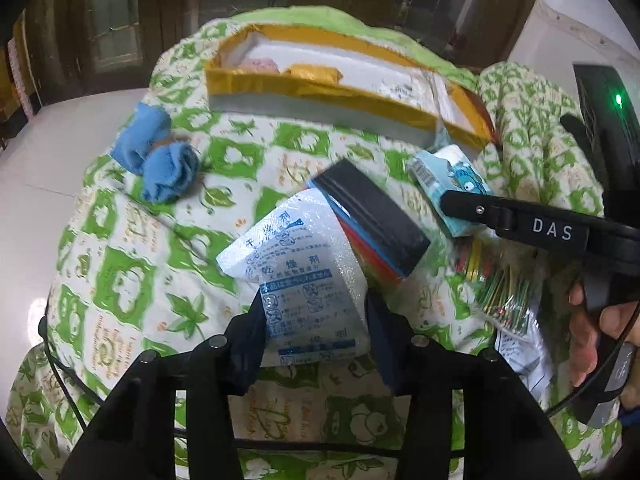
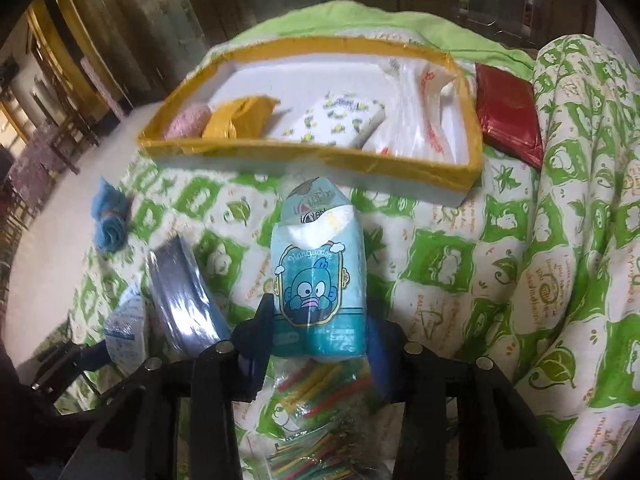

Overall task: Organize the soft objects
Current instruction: 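Grasp the white desiccant packet with the left tool while the right tool lifts the wipes pack, then hold the white packet in the left tool while the right tool holds the wipes pack above the quilt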

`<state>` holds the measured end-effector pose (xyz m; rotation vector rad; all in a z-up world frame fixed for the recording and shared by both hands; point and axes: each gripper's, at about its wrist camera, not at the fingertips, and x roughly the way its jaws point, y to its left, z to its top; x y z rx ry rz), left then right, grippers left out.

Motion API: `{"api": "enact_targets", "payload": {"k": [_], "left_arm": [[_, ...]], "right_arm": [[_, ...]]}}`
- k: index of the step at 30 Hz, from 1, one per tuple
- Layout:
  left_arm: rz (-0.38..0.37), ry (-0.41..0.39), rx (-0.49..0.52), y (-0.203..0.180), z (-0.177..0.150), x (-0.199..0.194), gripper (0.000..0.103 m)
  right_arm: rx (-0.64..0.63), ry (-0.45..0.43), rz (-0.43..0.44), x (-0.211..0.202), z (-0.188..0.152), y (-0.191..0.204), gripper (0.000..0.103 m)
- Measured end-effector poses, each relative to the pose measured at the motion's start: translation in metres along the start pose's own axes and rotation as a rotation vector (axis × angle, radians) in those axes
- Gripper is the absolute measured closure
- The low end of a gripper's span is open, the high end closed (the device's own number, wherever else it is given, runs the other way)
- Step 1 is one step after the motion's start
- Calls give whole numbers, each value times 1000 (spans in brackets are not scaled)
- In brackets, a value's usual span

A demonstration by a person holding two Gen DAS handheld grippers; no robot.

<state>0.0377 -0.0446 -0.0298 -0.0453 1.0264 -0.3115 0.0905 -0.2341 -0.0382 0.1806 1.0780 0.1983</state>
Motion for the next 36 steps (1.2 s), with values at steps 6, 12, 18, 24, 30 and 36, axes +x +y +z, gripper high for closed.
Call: {"api": "enact_targets", "payload": {"k": [6,12,18,24,30,36], "left_arm": [[-5,-66,-33,10,6,-15,57],[-1,-34,-38,11,5,-8,57],[0,-33,-42,12,4,-8,57],[1,-35,-42,12,4,-9,57],[2,-34,-40,12,4,-9,57],[2,-41,-42,13,5,-11,57]], "right_arm": [[38,-66,32,-14,5,-8,59],[35,-59,40,-14,4,-8,59],[42,-51,41,-12,3,-10,59],[47,-49,36,-12,2,-9,59],[62,-42,35,-11,1,-12,59],[67,-41,37,-11,2,-13,59]]}}
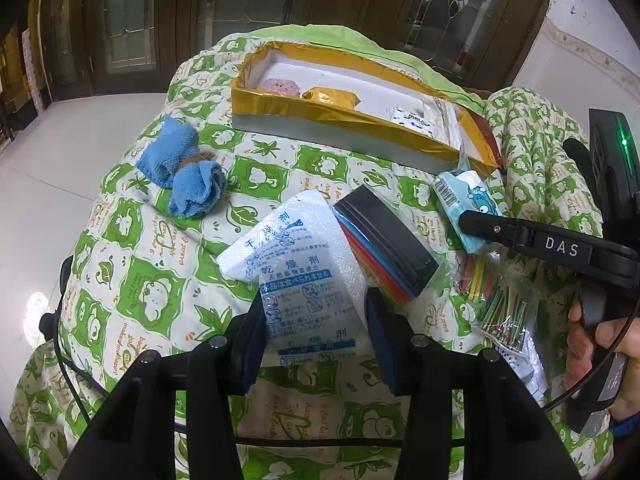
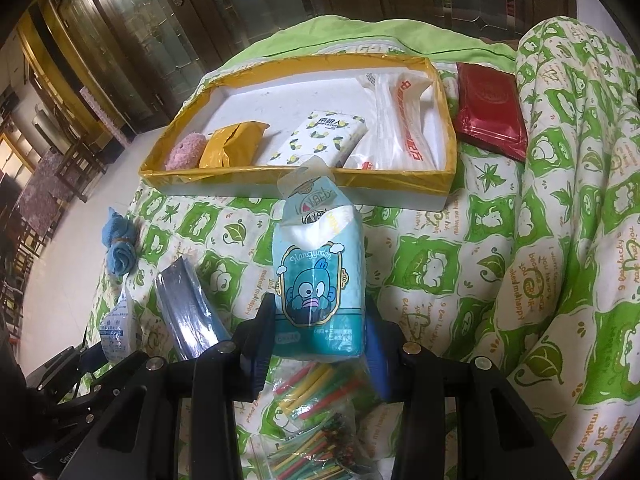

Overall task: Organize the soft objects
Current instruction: 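Hold the white packet in the left tool while the right tool holds the wipes pack above the quilt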

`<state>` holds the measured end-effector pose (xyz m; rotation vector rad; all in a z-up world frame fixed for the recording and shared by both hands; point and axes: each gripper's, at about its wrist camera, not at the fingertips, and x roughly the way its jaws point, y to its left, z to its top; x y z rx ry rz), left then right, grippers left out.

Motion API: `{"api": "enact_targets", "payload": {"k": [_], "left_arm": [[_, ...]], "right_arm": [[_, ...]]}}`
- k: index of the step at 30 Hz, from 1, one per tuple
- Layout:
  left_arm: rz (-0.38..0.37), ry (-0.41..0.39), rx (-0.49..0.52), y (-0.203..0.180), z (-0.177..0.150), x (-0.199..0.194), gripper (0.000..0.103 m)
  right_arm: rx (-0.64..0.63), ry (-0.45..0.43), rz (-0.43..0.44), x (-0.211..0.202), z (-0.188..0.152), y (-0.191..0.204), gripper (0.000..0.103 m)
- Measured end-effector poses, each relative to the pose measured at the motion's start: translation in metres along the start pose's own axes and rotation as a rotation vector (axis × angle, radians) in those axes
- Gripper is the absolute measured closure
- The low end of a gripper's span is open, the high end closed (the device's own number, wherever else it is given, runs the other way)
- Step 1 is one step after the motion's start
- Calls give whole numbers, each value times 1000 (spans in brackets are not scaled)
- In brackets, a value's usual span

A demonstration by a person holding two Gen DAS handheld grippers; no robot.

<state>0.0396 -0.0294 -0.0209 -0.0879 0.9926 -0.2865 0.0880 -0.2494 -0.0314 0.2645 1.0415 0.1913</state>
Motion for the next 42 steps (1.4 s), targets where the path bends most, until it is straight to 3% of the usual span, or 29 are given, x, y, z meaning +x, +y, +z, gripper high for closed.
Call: {"api": "enact_targets", "payload": {"k": [28,42], "left_arm": [[0,-13,-5,0,1,-3,57],[-9,-37,-2,-4,14,-12,57]], "right_arm": [[12,-24,17,-9,1,-1,59],[21,-79,21,-24,8,-3,59]]}}
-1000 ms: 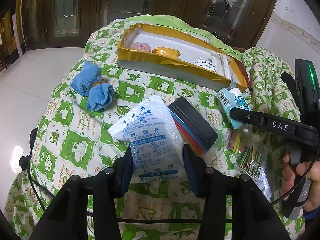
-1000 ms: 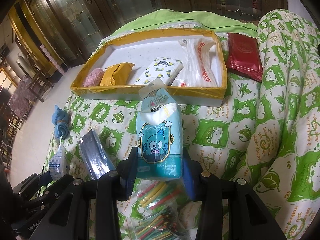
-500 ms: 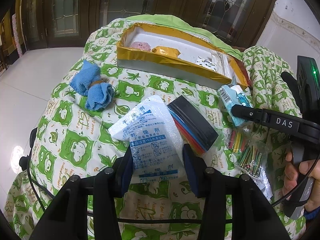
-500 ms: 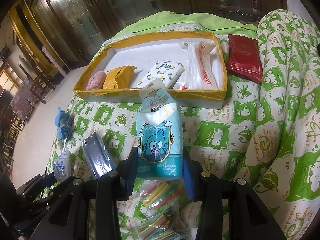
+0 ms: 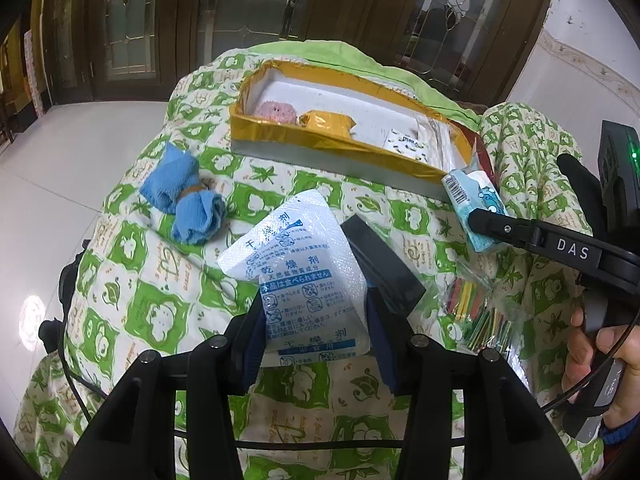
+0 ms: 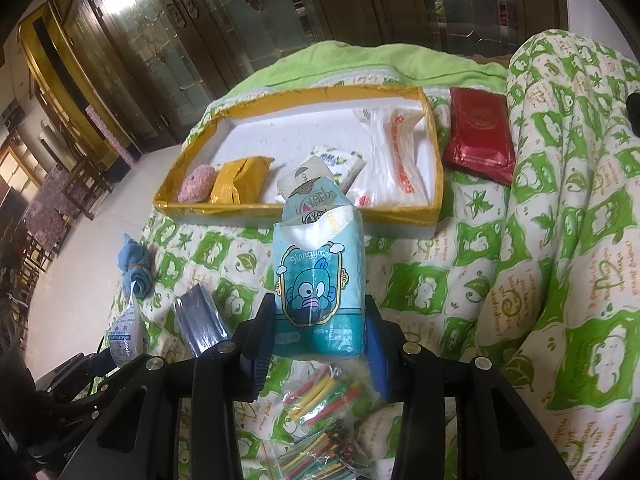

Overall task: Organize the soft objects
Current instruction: 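Hold the white packet in the left tool while the right tool holds the wipes pack above the quilt, then carry the white packet into the tray with the left tool while the right tool carries the wipes pack there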

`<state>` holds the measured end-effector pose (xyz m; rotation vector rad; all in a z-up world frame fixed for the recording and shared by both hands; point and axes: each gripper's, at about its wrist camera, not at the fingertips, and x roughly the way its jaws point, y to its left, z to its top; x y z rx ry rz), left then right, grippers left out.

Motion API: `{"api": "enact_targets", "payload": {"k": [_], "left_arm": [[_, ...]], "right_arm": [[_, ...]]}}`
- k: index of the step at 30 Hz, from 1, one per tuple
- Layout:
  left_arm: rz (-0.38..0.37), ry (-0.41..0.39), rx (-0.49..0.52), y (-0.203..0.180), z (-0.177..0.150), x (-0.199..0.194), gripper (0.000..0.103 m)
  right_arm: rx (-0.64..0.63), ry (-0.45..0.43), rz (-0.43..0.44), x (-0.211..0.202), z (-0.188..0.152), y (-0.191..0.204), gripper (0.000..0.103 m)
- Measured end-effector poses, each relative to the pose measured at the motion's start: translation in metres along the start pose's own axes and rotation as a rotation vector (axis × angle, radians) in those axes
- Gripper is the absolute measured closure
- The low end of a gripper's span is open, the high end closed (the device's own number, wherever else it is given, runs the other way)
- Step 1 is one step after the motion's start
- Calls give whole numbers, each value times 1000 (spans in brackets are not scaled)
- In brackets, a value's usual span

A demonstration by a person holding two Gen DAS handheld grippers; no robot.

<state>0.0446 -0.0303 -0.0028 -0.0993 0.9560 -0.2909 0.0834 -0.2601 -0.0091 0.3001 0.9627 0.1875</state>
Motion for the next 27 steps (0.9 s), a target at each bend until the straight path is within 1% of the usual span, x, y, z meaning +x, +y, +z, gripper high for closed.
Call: {"api": "enact_targets", "payload": {"k": [9,17,22,27], "left_arm": [[9,-3,26,-1,17,-3,57],[34,3,39,2,31,0,57],[46,7,48,2,40,2,57],[47,8,52,5,53,3,57]], "right_arm": [[6,-19,8,-6,9,0,59],[0,-4,17,-3,18,3,59],[-8,7,25,2,30,8,59],[9,41,40,14,45,8,59]]}}
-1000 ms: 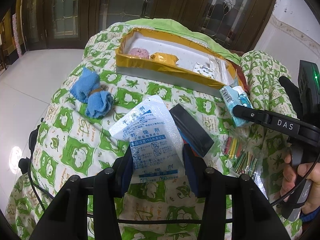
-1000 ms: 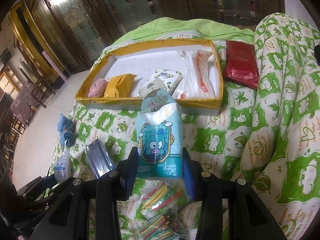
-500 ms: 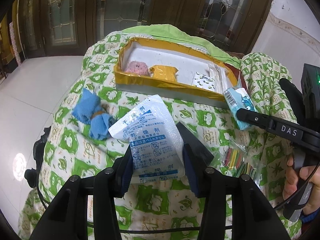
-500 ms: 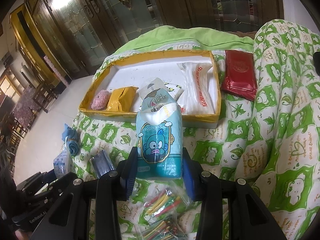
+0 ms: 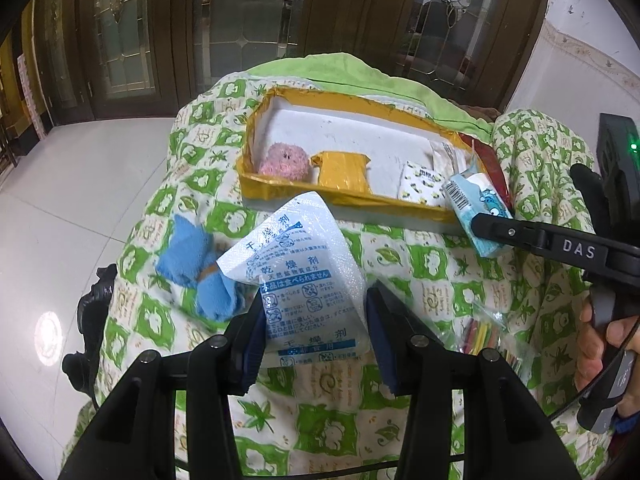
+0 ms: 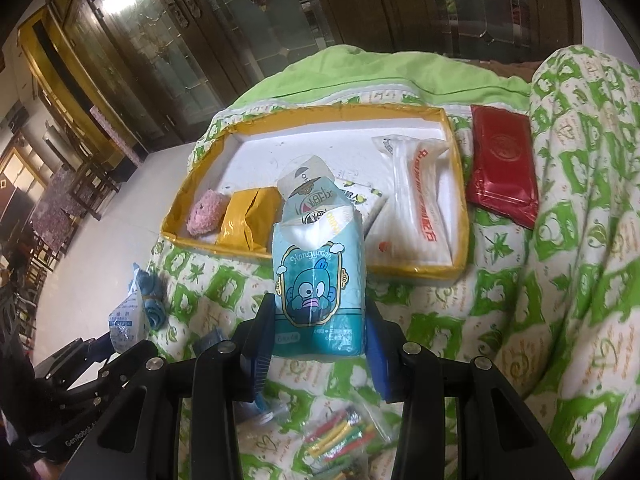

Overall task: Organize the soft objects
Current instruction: 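Carry the white packet into the tray with the left tool while the right tool carries the wipes pack there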

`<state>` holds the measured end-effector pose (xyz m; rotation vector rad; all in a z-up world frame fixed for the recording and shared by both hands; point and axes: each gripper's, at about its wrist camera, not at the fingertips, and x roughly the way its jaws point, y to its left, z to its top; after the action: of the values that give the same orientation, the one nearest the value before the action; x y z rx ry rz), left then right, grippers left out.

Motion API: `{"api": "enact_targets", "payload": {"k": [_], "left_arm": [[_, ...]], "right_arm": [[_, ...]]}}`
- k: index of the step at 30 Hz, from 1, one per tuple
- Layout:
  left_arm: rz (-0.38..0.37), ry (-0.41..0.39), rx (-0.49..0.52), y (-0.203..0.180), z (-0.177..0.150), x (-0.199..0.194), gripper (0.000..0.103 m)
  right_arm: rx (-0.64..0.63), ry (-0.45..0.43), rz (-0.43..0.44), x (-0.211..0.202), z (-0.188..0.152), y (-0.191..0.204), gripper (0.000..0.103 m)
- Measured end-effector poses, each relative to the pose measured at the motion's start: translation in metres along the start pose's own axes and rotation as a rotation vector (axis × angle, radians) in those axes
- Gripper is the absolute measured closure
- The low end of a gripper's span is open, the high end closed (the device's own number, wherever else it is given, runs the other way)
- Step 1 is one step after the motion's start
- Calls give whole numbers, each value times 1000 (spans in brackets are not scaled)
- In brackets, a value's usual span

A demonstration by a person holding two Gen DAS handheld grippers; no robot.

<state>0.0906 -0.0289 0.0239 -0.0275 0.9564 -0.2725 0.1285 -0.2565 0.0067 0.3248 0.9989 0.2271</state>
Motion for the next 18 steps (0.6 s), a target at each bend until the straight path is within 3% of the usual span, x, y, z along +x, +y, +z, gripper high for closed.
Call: {"api": "enact_targets", "payload": {"k": [18], "left_arm": [[-10,6,24,3,84,28,57]], "right_arm": [[9,58,4,49,76,10,59]]}}
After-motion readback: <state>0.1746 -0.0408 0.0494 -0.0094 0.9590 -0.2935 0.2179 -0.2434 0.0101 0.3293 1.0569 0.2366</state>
